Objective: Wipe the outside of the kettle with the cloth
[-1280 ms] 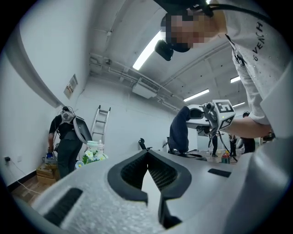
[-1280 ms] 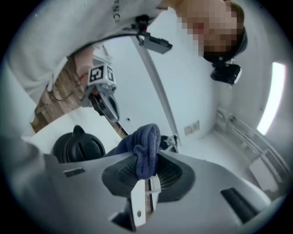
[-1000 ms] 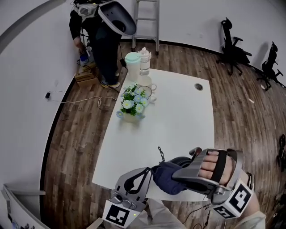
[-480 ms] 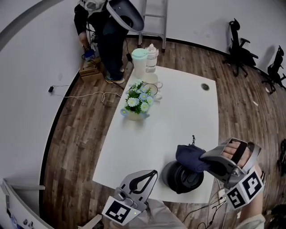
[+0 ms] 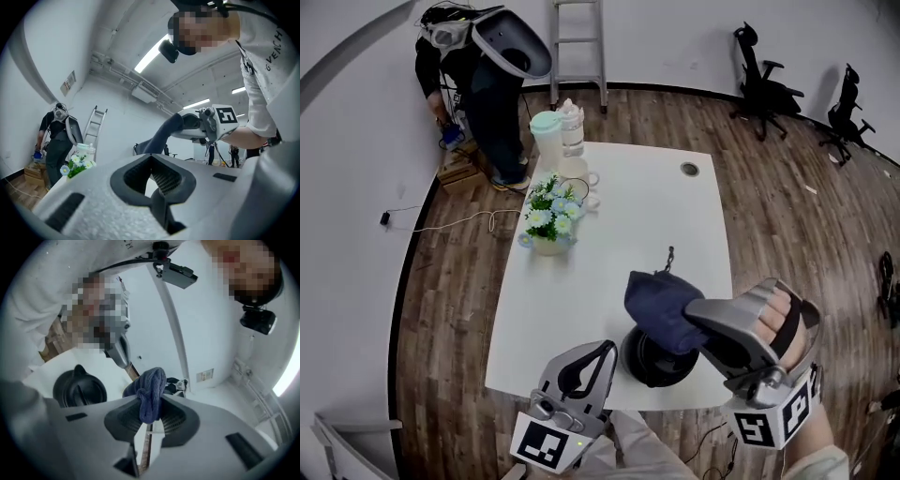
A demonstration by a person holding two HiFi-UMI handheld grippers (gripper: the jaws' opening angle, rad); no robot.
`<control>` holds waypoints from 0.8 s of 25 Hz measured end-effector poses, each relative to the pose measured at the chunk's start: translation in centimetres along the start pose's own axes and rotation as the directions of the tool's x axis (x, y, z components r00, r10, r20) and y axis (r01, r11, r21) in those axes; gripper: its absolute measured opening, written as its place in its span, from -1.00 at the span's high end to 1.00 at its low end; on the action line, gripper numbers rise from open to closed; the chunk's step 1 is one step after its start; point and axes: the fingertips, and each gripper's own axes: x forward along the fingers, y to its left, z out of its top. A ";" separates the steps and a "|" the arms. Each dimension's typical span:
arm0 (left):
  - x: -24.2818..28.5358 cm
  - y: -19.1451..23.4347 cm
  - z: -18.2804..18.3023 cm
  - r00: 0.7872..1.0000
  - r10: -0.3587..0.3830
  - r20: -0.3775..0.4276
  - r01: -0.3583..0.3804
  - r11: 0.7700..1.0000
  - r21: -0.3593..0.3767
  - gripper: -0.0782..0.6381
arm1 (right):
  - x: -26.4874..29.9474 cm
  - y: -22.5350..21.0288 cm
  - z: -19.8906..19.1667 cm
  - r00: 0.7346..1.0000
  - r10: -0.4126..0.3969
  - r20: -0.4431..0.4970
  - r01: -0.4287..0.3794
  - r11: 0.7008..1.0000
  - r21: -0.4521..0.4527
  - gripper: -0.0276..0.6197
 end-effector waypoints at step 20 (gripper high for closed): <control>-1.9 -4.6 -0.2 0.998 -0.038 -0.052 0.040 0.999 0.025 0.76 | -3.1 8.6 -10.4 0.959 0.143 -0.243 -0.083 0.967 0.243 0.72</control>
